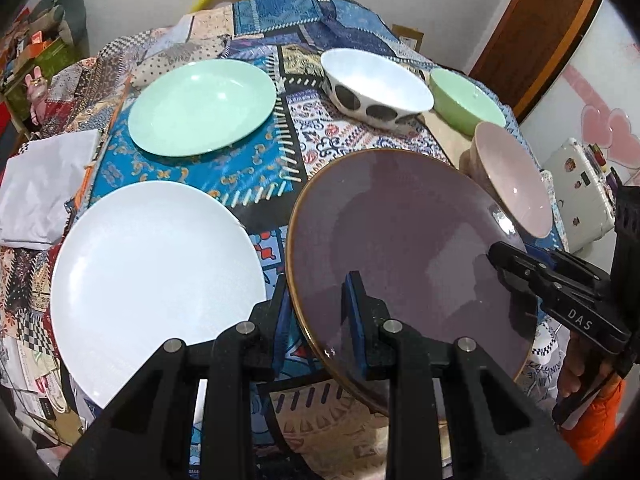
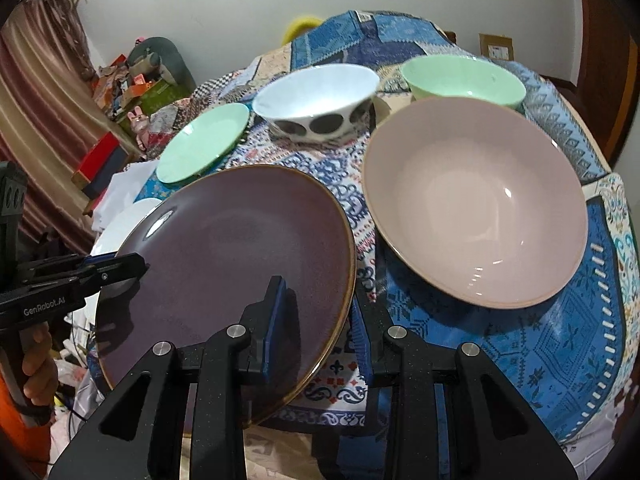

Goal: Organize plates and bowls
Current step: 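Lift the dark brown plate with both tools and carry it toward the pink bowl, then lower the dark plate beside the pink bowl with the right tool while the left tool releases it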

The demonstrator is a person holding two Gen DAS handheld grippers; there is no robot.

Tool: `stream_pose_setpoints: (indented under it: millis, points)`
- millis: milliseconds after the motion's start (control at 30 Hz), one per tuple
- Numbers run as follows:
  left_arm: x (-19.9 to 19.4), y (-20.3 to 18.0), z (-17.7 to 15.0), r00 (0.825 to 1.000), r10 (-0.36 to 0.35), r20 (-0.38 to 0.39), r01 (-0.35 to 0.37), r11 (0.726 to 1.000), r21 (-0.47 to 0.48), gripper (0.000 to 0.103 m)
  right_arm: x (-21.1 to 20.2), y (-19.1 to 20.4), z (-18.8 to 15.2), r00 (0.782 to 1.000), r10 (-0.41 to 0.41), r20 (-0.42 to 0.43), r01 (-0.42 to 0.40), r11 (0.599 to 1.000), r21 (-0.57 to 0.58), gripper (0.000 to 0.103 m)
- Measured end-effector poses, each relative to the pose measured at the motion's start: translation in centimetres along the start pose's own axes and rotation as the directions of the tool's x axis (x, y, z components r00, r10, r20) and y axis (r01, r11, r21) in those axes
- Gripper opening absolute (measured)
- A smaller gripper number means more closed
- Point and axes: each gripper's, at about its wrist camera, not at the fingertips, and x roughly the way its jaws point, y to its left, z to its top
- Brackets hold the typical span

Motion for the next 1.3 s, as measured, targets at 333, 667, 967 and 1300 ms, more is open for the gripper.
stream_pose_setpoints:
  millis: [333, 667, 967, 1300]
  points:
    - [2.5, 0.4, 0.3, 0.999, 0.000, -0.043, 0.000, 1.000, -0.015, 0.026, 1.1, -0.5, -0.2, 0.999, -0.038, -0.018, 0.038, 0.999, 0.003, 0.028]
    - [4.1, 0.5, 0.2, 0.998, 0.011, -0.065, -0.013, 1.000, -0.020, 0.026, 1.5, -0.8, 0.1, 0.997, -0.073, -0.008, 0.072, 0.997, -0.008, 0.028]
    - [3.3, 0.6, 0.2, 0.999, 0.009, -0.045, -0.011, 0.999, -0.037, 0.026, 0.5, -0.5, -0.2, 0.996, -0.090, 0.004, 0.090, 0.996, -0.030, 0.031]
    - [-0.1, 0.7, -0.4, 0.999, 0.040, 0.014, -0.039, 0.998, -0.048, 0.034, -2.8, 0.7, 0.0, 0.996, -0.070, 0.063, 0.072, 0.997, -0.041, 0.031]
